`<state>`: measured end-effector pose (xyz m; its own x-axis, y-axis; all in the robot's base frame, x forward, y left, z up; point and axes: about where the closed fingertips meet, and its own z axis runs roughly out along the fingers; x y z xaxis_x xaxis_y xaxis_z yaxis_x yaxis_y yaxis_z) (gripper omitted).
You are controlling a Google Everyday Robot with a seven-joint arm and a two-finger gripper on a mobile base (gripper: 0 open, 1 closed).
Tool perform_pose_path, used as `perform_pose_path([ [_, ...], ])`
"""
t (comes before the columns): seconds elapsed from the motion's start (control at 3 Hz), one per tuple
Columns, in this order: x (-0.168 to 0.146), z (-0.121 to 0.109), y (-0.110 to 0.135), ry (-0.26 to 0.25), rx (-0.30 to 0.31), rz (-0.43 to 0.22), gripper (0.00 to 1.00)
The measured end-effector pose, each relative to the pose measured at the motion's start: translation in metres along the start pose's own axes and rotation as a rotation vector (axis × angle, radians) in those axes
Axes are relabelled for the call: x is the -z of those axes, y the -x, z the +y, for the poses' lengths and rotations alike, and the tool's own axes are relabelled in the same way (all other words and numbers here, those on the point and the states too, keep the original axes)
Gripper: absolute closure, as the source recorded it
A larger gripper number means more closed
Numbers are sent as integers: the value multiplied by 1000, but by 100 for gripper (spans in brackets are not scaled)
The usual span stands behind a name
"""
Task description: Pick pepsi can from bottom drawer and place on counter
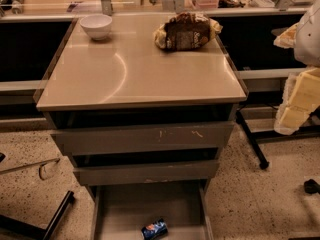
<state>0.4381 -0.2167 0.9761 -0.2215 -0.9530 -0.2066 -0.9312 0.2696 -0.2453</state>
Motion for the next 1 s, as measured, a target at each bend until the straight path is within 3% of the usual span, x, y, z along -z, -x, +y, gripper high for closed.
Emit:
perform_pose_path([
  [0.33, 0, 0, 0, 0, 0, 0, 0],
  [0.67, -29, 5, 2, 9, -13, -42, 0],
  [1.0, -122, 38, 1, 67, -68, -117, 0],
])
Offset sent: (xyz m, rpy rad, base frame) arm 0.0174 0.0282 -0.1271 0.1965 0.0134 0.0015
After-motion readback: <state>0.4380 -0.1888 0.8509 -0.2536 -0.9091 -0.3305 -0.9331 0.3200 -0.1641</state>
